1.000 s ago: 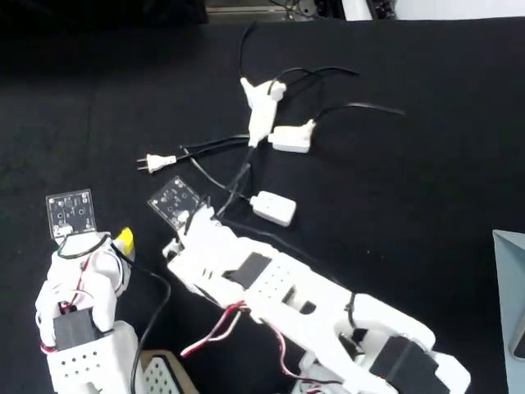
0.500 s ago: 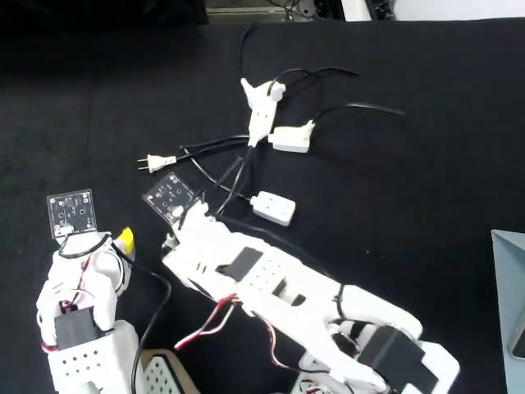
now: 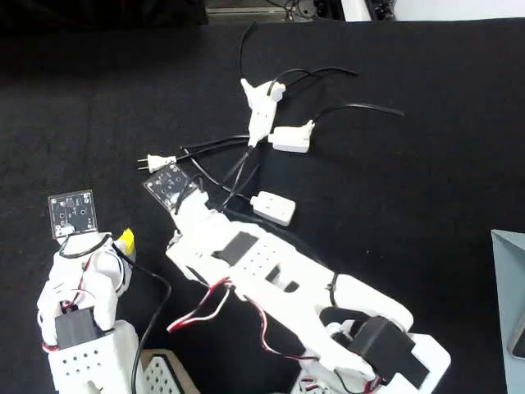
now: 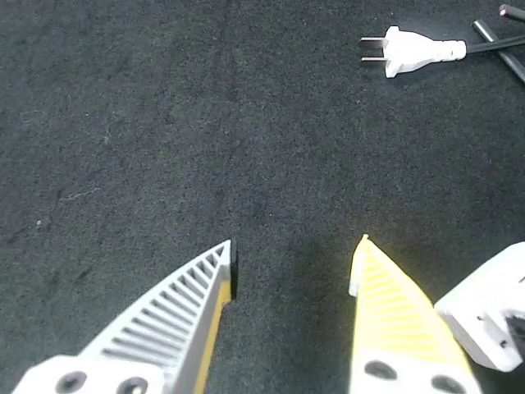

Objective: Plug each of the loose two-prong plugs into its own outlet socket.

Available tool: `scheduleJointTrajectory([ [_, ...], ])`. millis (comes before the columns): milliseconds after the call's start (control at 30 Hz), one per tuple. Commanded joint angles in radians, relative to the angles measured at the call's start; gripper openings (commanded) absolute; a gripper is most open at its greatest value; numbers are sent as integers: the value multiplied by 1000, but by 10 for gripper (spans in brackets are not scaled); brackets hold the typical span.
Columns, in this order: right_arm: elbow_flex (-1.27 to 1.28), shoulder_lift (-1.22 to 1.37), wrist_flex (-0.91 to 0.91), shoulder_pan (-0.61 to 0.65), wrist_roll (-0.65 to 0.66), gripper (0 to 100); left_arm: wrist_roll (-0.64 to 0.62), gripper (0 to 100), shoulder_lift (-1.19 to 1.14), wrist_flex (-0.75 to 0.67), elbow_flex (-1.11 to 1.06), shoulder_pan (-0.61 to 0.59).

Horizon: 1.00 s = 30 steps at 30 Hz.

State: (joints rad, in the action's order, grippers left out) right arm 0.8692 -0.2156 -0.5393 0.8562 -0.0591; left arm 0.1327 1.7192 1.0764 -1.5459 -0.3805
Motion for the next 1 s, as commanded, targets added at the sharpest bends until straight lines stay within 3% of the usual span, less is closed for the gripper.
scheduleJointTrajectory([
  [0, -27, 13, -63, -31, 0, 12, -8, 235, 6, 9, 5, -10],
  [267, -33, 33, -64, -25, 77, 12, -8, 235, 6, 9, 4, -10],
  [533, -96, 199, -66, 5, 78, 12, -8, 235, 6, 9, 2, -10],
  [733, -108, 165, -66, -6, 78, 12, -6, 235, 6, 9, 2, -10],
  [967, -143, 22, -57, -149, 143, 12, -6, 235, 6, 9, 1, -10],
])
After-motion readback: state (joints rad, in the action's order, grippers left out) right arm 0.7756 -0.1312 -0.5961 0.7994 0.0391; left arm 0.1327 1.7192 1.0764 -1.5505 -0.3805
